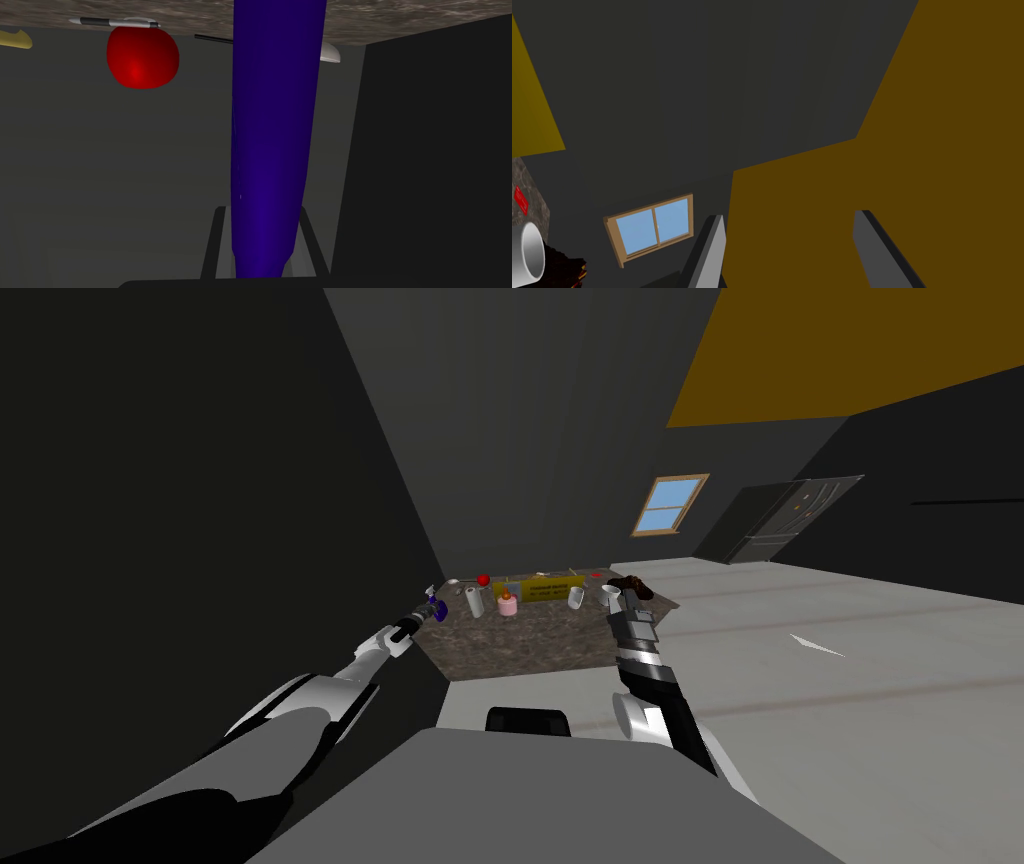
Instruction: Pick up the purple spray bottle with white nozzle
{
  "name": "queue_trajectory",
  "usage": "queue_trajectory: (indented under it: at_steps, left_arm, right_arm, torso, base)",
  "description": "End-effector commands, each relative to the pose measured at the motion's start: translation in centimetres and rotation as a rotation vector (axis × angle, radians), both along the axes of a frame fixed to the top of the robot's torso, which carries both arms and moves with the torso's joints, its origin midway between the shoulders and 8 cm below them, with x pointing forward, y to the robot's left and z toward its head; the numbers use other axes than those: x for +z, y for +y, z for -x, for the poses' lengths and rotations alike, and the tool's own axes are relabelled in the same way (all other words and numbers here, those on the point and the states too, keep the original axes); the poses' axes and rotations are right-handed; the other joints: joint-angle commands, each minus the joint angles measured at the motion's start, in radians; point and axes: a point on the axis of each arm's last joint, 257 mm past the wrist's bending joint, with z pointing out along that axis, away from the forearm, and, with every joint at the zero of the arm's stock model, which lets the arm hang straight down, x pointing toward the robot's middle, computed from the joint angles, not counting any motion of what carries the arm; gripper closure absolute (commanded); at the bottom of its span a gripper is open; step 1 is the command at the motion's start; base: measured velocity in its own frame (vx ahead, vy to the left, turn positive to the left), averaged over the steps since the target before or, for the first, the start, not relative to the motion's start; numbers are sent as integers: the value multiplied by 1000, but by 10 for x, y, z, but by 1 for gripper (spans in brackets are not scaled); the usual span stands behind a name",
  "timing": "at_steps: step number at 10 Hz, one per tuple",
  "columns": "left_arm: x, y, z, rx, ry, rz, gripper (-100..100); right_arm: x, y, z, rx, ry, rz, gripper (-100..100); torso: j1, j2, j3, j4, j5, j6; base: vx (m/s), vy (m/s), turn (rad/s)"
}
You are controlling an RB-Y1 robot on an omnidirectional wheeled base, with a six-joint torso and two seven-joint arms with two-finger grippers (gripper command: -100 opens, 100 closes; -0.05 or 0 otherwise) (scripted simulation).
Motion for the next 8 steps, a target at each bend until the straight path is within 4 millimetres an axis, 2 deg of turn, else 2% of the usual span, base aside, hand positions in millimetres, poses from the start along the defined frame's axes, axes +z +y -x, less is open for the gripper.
queue_trajectory:
  at_steps: [1, 2, 3, 4, 6, 8]
  left_arm:
    - [0, 0, 0, 0, 0, 0, 100]
    - [0, 0, 0, 0, 0, 0, 100]
    - [0, 0, 0, 0, 0, 0, 0]
    - [-12, 3, 10, 24, 13, 24, 100]
    - [-19, -7, 19, -6, 16, 18, 100]
    - [-32, -2, 32, 18, 29, 38, 100]
  right_arm:
    - [0, 0, 0, 0, 0, 0, 0]
    - [0, 0, 0, 0, 0, 0, 0]
    - [0, 0, 0, 0, 0, 0, 0]
    - [0, 0, 0, 0, 0, 0, 0]
    - [0, 0, 0, 0, 0, 0, 0]
    - [0, 0, 0, 0, 0, 0, 0]
  torso:
    - [0, 0, 0, 0, 0, 0]
    - [0, 0, 0, 0, 0, 0]
    - [0, 0, 0, 0, 0, 0]
    - [0, 0, 0, 0, 0, 0]
    - [4, -6, -4, -2, 2, 0]
    - [5, -10, -8, -6, 6, 2]
  base:
    - [0, 0, 0]
    - [0, 0, 0]
    - [0, 0, 0]
    - [84, 22, 0]
    - [75, 29, 11]
    - [94, 15, 2]
